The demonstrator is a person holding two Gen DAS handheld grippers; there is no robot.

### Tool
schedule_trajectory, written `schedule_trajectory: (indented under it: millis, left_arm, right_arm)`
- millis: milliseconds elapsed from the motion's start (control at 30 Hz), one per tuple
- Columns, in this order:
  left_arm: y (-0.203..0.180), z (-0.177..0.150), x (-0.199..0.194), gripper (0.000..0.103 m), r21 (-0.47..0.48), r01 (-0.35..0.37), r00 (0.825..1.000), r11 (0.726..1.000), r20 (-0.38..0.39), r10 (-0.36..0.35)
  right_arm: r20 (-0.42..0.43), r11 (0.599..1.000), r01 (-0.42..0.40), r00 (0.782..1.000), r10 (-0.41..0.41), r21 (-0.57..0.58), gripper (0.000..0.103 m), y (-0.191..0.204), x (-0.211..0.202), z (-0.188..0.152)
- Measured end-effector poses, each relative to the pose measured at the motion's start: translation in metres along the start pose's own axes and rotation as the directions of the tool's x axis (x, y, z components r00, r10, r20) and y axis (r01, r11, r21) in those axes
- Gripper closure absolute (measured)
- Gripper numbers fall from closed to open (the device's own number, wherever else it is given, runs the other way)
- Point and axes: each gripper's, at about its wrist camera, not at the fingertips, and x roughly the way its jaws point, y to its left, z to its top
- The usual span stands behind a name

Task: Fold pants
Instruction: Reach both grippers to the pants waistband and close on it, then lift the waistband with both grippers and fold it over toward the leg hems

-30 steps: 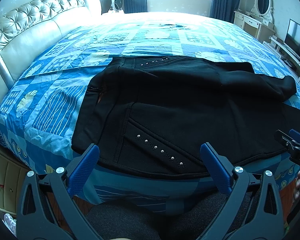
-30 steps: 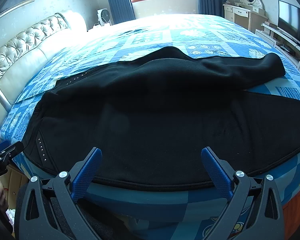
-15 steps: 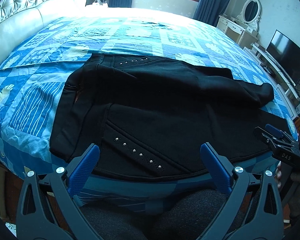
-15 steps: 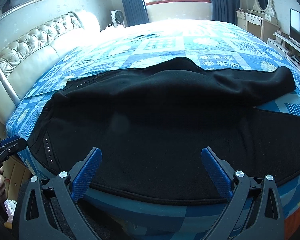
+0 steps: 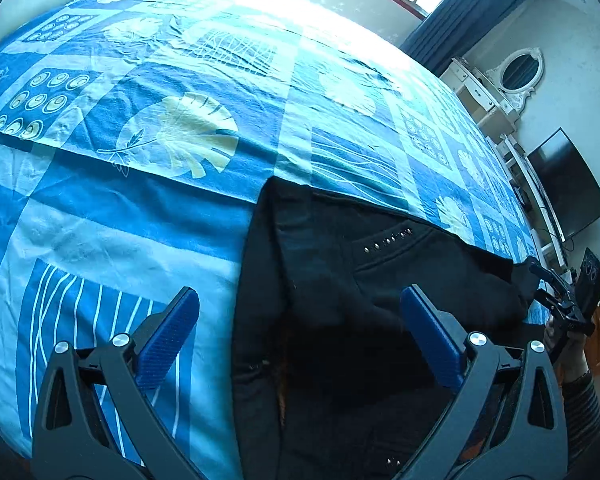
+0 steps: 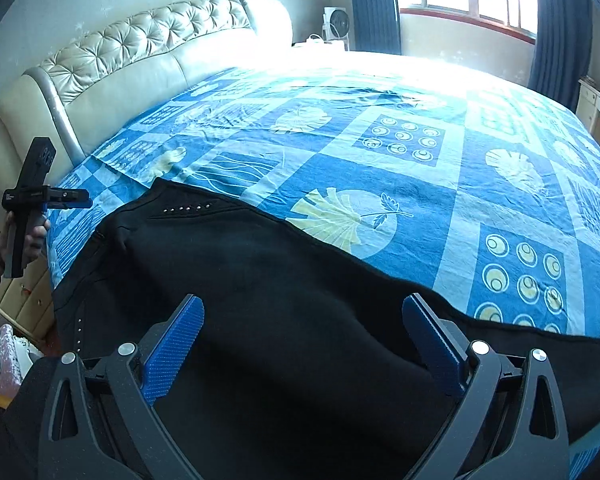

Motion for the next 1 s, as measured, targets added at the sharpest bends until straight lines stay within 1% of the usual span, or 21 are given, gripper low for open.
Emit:
schedule_trajectory:
  millis: [67,100,167,267,333,400,433,500,533,567,600,633,667,700,733,767,800,833,867,933,1000]
  left_arm:
    - [0.009,0.016,0.020,0.002,0.015,0.008,1.000,1.000,-0.022,-0.008]
    - [0.009,0.022,0.029,0.002,0.039,0.015,0.999,0.999,-0.040,-0.013]
    - [0.006,0.032,0.050,0.002,0.109,0.002,0.997,0.994,-0.071,0.006]
    - [-0.001,0.039,0.073,0.003,0.191,0.008,0.993,0.982,-0.118,0.015]
    - [0.000,0.044,0.087,0.003,0.199,0.025,0.988,0.980,-0.152,0.005]
    - [0.004,0.049,0.097,0.017,0.182,0.044,0.983,0.982,-0.183,-0.011]
    - [0.005,0.051,0.099,0.019,0.175,0.044,0.984,0.984,-0.180,-0.012]
    - [0.008,0.056,0.102,0.030,0.154,0.047,0.985,0.987,-0.173,-0.020]
    - [0.009,0.058,0.103,0.032,0.149,0.050,0.984,0.988,-0.177,-0.023]
    - [0.009,0.060,0.104,0.037,0.146,0.047,0.984,0.988,-0.179,-0.021]
    - [0.009,0.061,0.104,0.050,0.147,0.030,0.985,0.989,-0.175,-0.004]
    - [0.009,0.062,0.104,0.056,0.151,-0.001,0.985,0.989,-0.172,0.027]
    - [0.008,0.063,0.104,0.064,0.148,-0.014,0.984,0.989,-0.174,0.040]
    - [0.009,0.063,0.104,0.074,0.136,0.003,0.983,0.991,-0.180,0.022]
    - [0.009,0.063,0.103,0.076,0.125,0.005,0.982,0.992,-0.186,0.019]
    - [0.009,0.063,0.102,0.085,0.120,0.010,0.982,0.993,-0.189,0.013]
    - [0.008,0.063,0.101,0.093,0.122,0.034,0.980,0.992,-0.198,-0.009]
    - [0.005,0.063,0.099,0.095,0.132,0.039,0.981,0.991,-0.192,-0.014]
    - [0.002,0.064,0.097,0.097,0.144,0.033,0.984,0.989,-0.181,-0.007]
    - [-0.003,0.068,0.091,0.098,0.146,0.034,0.987,0.989,-0.162,-0.010]
    - [-0.007,0.072,0.081,0.099,0.135,0.053,0.989,0.989,-0.141,-0.033]
  right_arm:
    - [-0.036,1.000,-0.026,0.999,0.026,-0.001,0.004,-0.011,0.019,0.012]
    - [-0.051,0.999,-0.041,0.998,0.041,-0.001,0.004,-0.015,0.026,0.016]
    - [-0.092,0.998,-0.058,0.994,0.058,0.008,0.004,-0.024,0.042,0.022]
    - [-0.173,0.996,-0.085,0.981,0.085,0.012,0.004,-0.035,0.065,0.026]
    - [-0.234,0.995,-0.097,0.968,0.093,-0.008,0.004,-0.037,0.077,0.026]
    - [-0.277,0.993,-0.119,0.955,0.107,-0.024,0.004,-0.038,0.086,0.024]
    - [-0.292,0.991,-0.132,0.949,0.119,-0.025,0.005,-0.039,0.088,0.023]
    - [-0.329,0.990,-0.141,0.936,0.128,-0.016,0.005,-0.040,0.093,0.022]
    - [-0.349,0.989,-0.144,0.928,0.133,-0.007,0.005,-0.041,0.096,0.020]
    - [-0.369,0.988,-0.157,0.918,0.144,-0.003,0.006,-0.040,0.098,0.018]
    - [-0.384,0.986,-0.166,0.911,0.150,-0.009,0.008,-0.038,0.099,0.015]
    - [-0.400,0.985,-0.171,0.905,0.147,-0.023,0.025,-0.034,0.100,0.013]
    - [-0.418,0.986,-0.164,0.899,0.134,-0.036,0.059,-0.030,0.102,0.011]
    - [-0.426,0.988,-0.152,0.897,0.123,-0.035,0.064,-0.030,0.102,0.010]
    - [-0.423,0.989,-0.149,0.897,0.128,-0.017,0.069,-0.031,0.102,0.011]
    - [-0.422,0.990,-0.141,0.898,0.124,-0.009,0.081,-0.031,0.101,0.012]
    - [-0.423,0.993,-0.115,0.901,0.100,-0.011,0.085,-0.032,0.100,0.013]
    - [-0.419,0.995,-0.095,0.904,0.083,-0.007,0.090,-0.033,0.099,0.015]
    - [-0.408,0.997,-0.080,0.910,0.071,-0.004,0.091,-0.034,0.095,0.017]
    - [-0.380,0.999,-0.049,0.924,0.037,-0.021,0.092,-0.033,0.087,0.025]
    - [-0.332,0.999,-0.018,0.943,0.002,-0.045,0.092,-0.029,0.074,0.033]
